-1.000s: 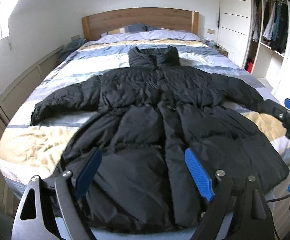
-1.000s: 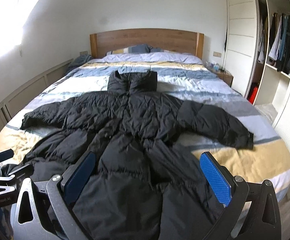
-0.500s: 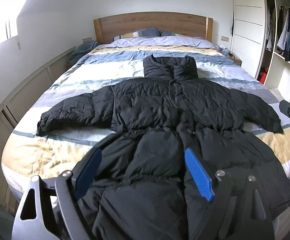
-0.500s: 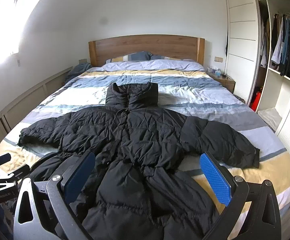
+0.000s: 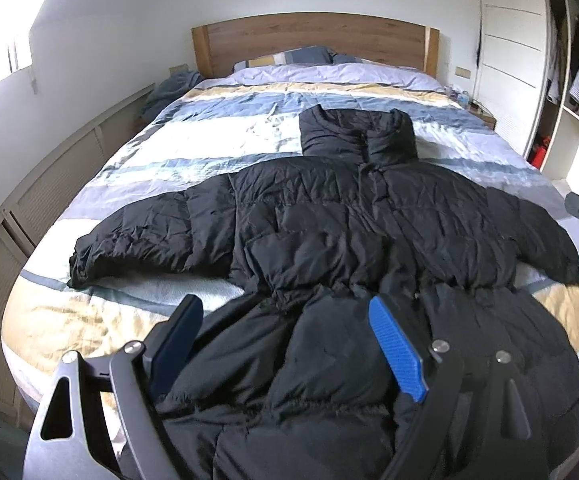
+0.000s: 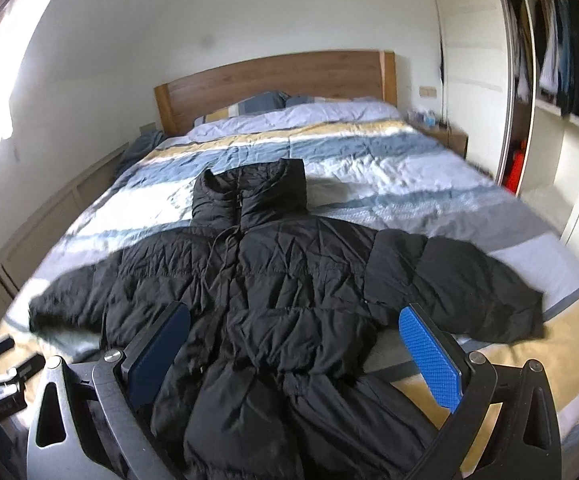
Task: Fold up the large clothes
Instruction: 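Grasp the jacket sleeve nearest the right tool and lift it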
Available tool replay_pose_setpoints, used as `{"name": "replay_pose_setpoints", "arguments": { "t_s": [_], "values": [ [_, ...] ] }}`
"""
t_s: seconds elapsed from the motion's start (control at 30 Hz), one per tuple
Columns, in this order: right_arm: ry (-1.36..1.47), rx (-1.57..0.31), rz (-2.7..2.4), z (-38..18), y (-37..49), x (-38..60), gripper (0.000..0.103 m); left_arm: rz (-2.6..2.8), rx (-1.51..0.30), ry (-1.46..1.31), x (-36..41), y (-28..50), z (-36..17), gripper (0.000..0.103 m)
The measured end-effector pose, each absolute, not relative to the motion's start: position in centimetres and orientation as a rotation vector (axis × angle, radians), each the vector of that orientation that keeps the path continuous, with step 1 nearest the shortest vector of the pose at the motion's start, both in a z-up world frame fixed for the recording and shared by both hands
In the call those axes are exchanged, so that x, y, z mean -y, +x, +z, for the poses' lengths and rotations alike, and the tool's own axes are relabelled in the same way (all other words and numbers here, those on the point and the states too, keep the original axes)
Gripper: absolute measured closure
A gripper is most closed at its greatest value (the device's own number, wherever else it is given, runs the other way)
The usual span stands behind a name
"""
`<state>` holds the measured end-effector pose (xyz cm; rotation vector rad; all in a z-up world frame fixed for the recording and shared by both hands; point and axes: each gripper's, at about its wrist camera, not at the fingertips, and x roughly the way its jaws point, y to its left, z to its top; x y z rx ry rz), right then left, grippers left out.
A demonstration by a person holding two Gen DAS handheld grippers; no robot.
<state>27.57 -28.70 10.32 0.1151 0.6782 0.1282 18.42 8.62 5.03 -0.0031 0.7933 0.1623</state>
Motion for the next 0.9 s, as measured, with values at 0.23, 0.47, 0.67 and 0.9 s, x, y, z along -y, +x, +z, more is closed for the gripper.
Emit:
{"name": "replay_pose_setpoints", "arguments": {
  "t_s": [0.23,0.47,0.67,0.9],
  "values": [
    [0.368,-0.77,0.055,5.4,33.9,34.6,0.0,0.178,-0.794,-0.012,-10.2,21.4,4.9,0.018],
    [0.613,-0.883,-0.125,-3.5,35.6,43.7,0.0,0.207,-0.848,-0.035,-11.9,23.3,2.5,0.018],
    [0.959,-0.855,-0.114,-9.5,35.8,50.5,0.0,0.231,-0.889,-0.065,-12.9,24.4,0.3,0.018],
    [1.201,-0.712,-0.069,-13.0,36.3,54.6,0.003,0.258,-0.908,-0.051,-13.5,25.1,-0.5,0.018]
  ]
}}
